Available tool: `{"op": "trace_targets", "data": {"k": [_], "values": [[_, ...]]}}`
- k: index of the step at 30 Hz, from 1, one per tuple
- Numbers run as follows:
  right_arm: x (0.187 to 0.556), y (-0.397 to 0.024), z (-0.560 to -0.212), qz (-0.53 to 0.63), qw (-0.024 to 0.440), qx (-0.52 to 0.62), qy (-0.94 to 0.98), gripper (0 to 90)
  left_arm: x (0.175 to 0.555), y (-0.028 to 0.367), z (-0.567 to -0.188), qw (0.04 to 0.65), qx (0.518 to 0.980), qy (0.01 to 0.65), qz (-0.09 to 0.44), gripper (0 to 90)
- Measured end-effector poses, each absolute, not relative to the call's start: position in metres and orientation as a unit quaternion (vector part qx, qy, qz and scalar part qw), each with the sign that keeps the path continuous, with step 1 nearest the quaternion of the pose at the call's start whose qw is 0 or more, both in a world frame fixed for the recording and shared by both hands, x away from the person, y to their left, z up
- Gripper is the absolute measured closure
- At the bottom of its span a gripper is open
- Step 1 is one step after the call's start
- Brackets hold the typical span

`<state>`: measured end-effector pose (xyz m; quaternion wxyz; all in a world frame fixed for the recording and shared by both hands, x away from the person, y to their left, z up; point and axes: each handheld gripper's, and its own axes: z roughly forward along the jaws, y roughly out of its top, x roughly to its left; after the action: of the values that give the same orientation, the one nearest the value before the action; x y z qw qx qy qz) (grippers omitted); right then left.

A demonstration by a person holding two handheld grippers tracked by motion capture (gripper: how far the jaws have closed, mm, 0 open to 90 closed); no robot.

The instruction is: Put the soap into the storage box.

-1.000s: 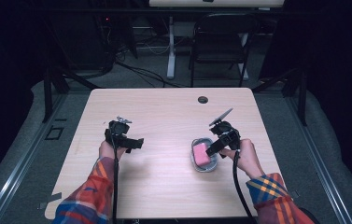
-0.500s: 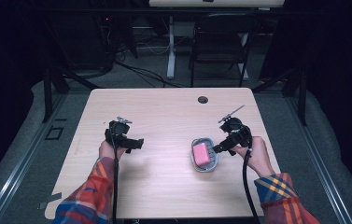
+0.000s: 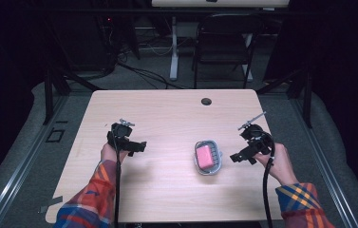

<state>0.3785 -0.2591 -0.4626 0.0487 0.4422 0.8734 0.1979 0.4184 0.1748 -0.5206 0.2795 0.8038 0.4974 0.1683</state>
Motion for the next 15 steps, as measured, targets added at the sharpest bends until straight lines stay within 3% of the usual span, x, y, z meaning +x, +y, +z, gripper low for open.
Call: {"op": "trace_targets", "data": {"k": [15], "values": [[0.358, -0.300, -0.481, 0.157, 0.049, 0.469, 0.868, 0.3, 0.419, 0.174, -0.522, 0.275, 0.808, 0.494, 0.167, 4.1]]}}
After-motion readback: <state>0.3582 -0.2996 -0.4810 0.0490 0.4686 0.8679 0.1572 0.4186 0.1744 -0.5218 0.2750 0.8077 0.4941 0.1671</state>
